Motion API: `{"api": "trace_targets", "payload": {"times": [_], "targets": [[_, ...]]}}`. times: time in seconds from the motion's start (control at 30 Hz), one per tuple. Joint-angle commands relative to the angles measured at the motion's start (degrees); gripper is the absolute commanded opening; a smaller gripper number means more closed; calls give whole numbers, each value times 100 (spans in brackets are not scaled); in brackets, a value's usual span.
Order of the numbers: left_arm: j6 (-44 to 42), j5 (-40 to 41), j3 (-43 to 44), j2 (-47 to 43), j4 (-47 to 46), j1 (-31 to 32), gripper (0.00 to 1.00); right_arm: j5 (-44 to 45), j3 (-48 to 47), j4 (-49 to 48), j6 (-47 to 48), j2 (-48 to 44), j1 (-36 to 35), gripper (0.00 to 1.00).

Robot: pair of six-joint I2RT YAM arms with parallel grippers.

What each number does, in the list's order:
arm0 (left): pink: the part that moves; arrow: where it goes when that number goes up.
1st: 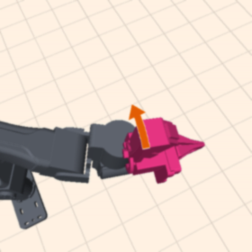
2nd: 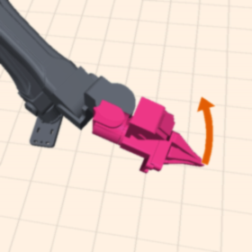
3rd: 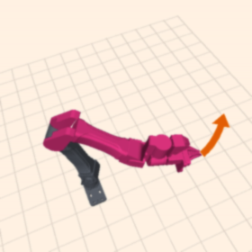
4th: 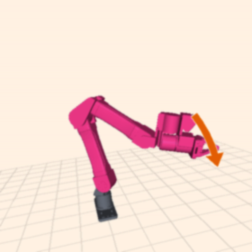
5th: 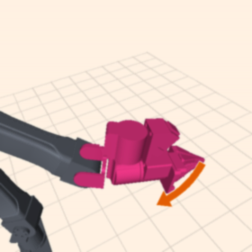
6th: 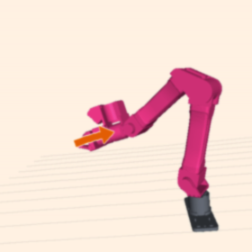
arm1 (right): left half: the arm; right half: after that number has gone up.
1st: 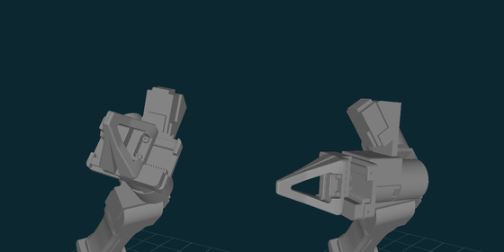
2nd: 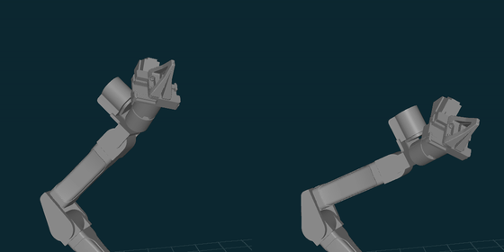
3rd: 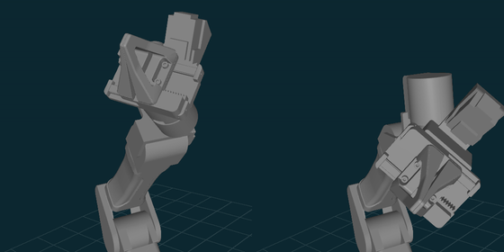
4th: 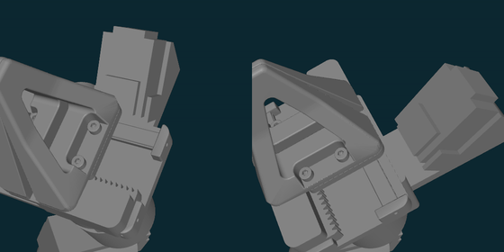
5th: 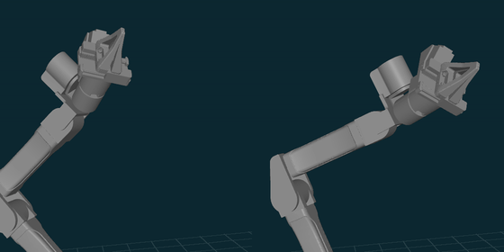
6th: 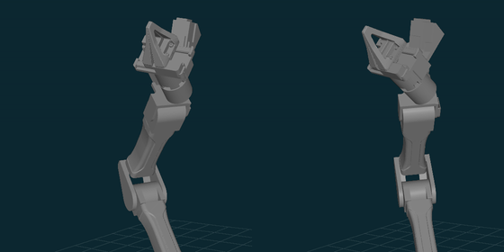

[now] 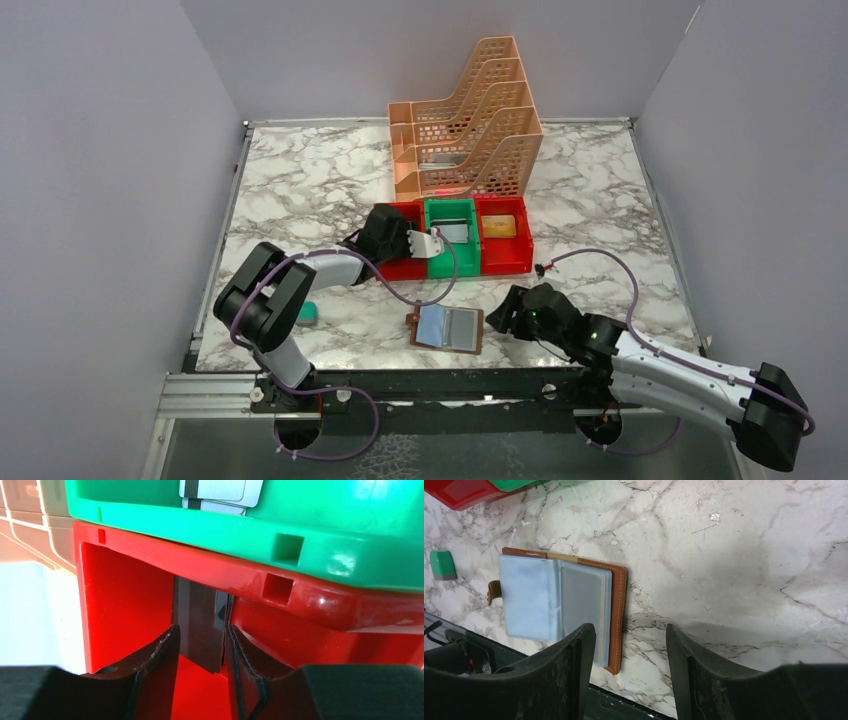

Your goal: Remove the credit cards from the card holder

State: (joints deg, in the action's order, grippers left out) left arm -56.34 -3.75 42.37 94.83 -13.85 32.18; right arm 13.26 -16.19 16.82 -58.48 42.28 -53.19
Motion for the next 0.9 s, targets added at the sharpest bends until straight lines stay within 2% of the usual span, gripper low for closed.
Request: {"api": "trace_targets", "payload": {"times": [0.0,0.2,0.37,0.6,0.73,0.83,0.87], "targets": [[83,-166,116,37,-1,-63,42,209,-51,154,-67,-81,-1,59],[244,-125,84,-25,-71,-70,63,201,-67,172,-69,-92,-7,59],[378,-178,-68,-371,-215,-72,70,171,-107,218,-76,-123,-7,59],[719,-386,-364,-1408,-323,-67,75,169,-57,261,-157,-224,-3,59],[1405,-402,-461,-2173,-365,-63,81,184,-26,260,-197,-256,-6,59],[2455,-385,-591,-2834,-616,-63,98,158,-50,252,-200,-234,-7,59],[2870,-365,-674,-3076,-767,-63,99,132,-58,252,-211,-223,-7,59]]}}
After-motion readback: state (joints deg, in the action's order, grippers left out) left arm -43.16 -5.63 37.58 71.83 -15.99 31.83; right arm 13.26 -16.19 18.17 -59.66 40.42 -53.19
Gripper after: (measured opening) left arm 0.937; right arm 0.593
